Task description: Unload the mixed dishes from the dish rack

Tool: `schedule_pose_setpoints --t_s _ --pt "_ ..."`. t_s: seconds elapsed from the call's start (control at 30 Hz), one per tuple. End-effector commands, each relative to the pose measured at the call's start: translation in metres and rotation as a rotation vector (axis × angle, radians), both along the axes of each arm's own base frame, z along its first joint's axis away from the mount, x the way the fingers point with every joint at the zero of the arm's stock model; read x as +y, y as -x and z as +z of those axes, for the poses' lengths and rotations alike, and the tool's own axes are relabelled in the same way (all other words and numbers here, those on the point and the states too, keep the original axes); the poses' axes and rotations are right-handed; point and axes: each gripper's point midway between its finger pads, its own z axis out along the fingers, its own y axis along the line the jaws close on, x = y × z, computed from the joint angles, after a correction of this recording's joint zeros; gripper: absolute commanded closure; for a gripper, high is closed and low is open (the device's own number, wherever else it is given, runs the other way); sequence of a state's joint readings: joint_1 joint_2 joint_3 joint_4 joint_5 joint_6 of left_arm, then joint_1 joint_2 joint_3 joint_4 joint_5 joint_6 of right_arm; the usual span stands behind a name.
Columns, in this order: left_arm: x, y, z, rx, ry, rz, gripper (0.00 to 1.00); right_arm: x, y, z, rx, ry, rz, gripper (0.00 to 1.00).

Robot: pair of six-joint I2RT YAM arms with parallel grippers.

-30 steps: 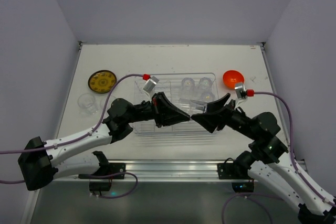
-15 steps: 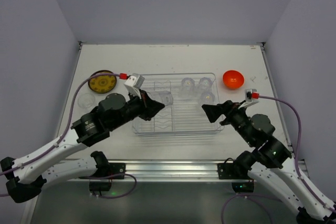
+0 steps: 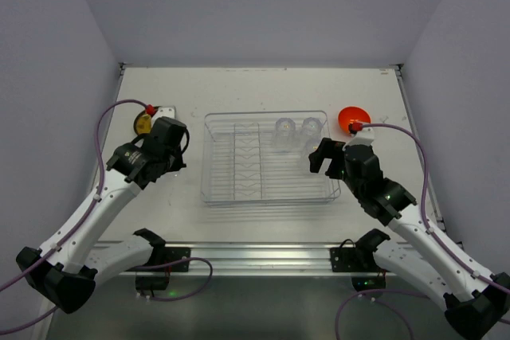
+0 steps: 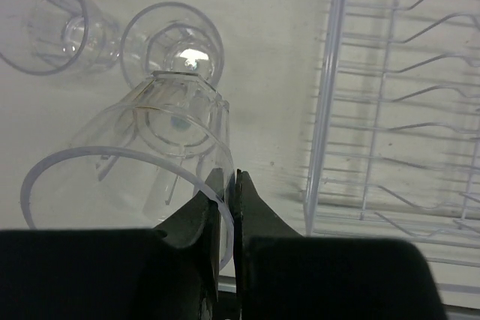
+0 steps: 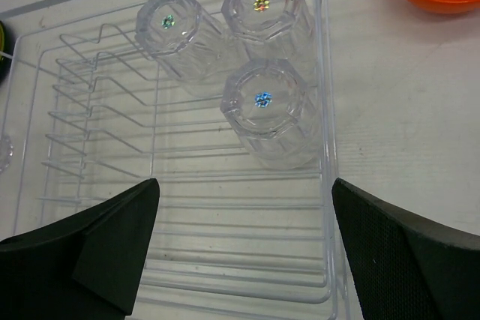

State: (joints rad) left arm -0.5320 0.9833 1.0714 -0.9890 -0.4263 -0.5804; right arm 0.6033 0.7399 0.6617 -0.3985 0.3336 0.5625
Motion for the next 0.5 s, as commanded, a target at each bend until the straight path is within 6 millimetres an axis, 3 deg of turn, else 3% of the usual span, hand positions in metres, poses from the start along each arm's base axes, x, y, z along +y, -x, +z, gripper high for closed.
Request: schedule_pose_setpoints --t_s 0.0,0.2,0.33,0.47 --pt "0.012 0.011 -0.015 0.127 -0.068 -0.022 1.0 -0.014 -0.007 0.02 -0.077 0.003 -0.057 0.01" --pt "0.006 0.025 -0.039 0.249 -0.055 -0.043 1.0 -0.013 -0.001 0.029 -0.122 -0.035 -0.035 0.01" --pt "0.002 0.037 -0.067 0.335 -0.05 -0.067 1.0 -0.01 0.002 0.033 -0.146 -0.058 -0.005 0.01" --pt "-0.006 0.034 -0.082 0.354 -0.038 -0.101 1.0 -0.007 0.004 0.034 -0.15 -0.07 0.009 0.01"
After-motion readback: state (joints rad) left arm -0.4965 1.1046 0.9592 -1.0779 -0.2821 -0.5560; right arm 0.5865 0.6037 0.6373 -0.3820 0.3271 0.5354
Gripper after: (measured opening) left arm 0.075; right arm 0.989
